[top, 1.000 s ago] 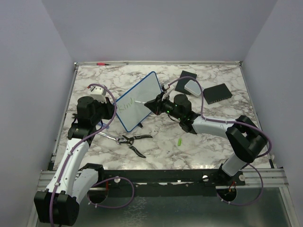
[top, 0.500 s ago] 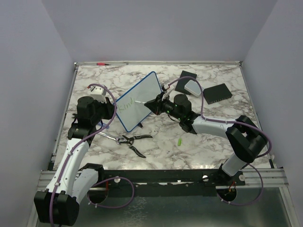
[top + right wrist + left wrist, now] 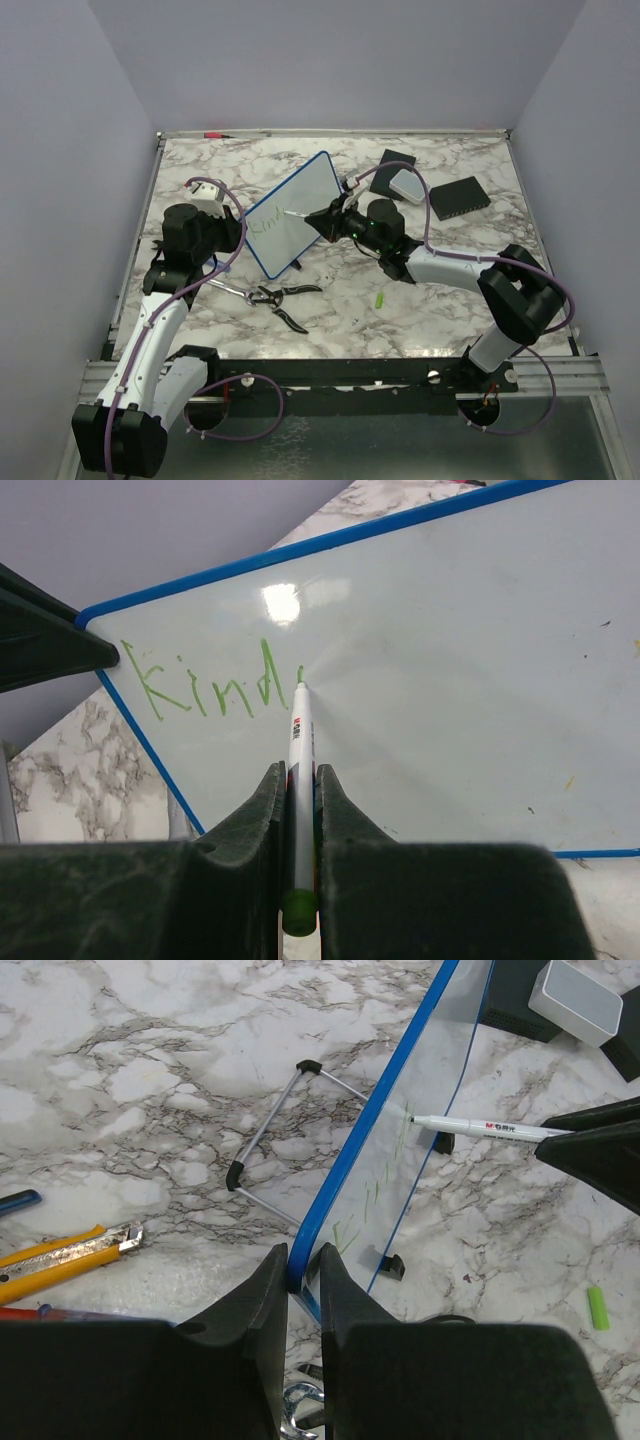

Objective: Write a sentence on the whiteboard

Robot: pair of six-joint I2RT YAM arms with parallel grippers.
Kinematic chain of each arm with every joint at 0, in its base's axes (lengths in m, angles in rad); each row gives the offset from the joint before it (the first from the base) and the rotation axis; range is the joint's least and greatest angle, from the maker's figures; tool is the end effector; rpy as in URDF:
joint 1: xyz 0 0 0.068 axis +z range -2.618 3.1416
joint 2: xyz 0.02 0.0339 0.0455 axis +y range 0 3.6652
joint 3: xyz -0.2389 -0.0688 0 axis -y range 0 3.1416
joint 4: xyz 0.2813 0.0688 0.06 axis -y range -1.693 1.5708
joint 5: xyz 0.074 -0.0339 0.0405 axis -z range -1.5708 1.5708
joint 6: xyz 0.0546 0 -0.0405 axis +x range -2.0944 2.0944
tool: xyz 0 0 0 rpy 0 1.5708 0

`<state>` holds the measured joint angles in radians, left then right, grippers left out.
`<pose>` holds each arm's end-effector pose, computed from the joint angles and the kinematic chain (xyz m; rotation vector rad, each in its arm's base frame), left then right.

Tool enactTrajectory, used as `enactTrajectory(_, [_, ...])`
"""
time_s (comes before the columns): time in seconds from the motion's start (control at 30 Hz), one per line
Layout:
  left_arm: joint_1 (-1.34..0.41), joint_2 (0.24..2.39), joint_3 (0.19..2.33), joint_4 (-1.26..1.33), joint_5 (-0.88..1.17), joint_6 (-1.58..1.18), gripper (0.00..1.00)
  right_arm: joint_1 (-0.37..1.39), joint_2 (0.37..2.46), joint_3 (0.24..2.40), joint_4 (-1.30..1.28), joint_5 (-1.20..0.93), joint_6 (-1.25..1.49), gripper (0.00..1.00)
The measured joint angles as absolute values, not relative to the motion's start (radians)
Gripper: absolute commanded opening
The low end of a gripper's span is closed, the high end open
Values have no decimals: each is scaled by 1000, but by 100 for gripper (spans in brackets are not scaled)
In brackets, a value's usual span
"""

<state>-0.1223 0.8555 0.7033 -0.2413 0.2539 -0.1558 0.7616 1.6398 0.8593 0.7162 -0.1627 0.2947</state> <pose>0.2639 -0.0463 0.2619 0.1348 1.9713 -0.4310 0.2879 0.2867 0.1883 -0.5241 1.6376 0.9309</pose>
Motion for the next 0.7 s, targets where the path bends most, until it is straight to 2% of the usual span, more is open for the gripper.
enactTrajectory(0.7, [-125,855,703,-241,254,-156,3,759,1630,861,732,-119,295,1])
